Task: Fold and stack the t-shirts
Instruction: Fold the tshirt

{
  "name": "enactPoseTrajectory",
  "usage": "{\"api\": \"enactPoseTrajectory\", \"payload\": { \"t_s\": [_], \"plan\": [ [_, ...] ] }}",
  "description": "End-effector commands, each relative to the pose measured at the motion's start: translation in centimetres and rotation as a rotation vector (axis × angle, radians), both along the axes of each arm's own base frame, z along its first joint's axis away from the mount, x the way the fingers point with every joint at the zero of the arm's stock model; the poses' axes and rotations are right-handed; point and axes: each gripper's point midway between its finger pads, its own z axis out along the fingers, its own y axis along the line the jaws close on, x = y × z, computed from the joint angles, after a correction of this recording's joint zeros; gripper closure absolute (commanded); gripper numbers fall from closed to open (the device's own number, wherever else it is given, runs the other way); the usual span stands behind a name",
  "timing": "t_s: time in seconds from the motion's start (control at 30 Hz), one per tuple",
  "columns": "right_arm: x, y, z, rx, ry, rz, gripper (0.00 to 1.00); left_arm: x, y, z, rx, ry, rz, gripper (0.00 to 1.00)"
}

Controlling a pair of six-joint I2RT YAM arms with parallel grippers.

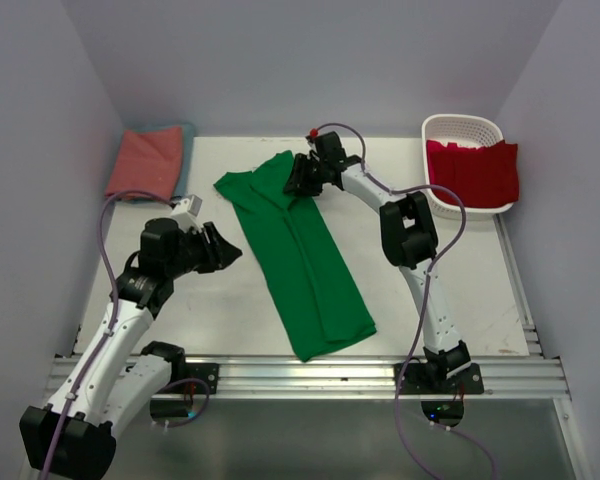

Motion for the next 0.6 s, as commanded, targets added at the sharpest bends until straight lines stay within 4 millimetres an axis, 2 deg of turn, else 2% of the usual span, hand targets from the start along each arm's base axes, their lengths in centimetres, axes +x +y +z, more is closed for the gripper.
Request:
{"api": "enactPoseTrajectory", "payload": {
  "t_s": [0.0,0.17,0.2,0.27,0.4,0.47,0.5,0.53,0.57],
  "plan": [
    [0.9,1.3,3.7,0.065,-0.060,0.019,0.55,-0.4,0.4,-0.2,0.022,-0.008,0.000,0.53],
    [0.4,1.6,3.2,0.084,-0.048,0.041,0.77,-0.5,0.5,-0.8,0.032,0.003,0.000,0.53],
    [0.1,1.8,3.0,0.094,-0.041,0.052,0.88,-0.5,0.5,-0.9,0.033,0.006,0.000,0.53],
    [0.0,2.0,3.3,0.115,-0.043,0.061,0.98,-0.6,0.6,-1.2,0.037,0.009,0.000,0.53],
    [-0.4,2.3,3.3,0.135,-0.037,0.082,1.00,-0.8,0.8,-1.2,0.047,0.009,0.005,0.53],
    [-0.2,1.9,4.0,0.112,-0.067,0.065,1.00,-0.9,0.9,-1.0,0.051,0.000,0.006,0.53],
    [-0.3,1.3,3.3,0.082,-0.065,0.049,0.98,-0.9,1.0,-1.1,0.054,0.005,0.009,0.53],
    [0.5,0.2,4.3,0.032,-0.108,-0.006,0.92,-1.0,1.0,-1.0,0.054,-0.001,0.008,0.53],
    [0.6,-0.9,3.9,-0.023,-0.105,-0.044,0.92,-1.0,1.0,-1.0,0.054,-0.002,0.008,0.53]
  ]
}}
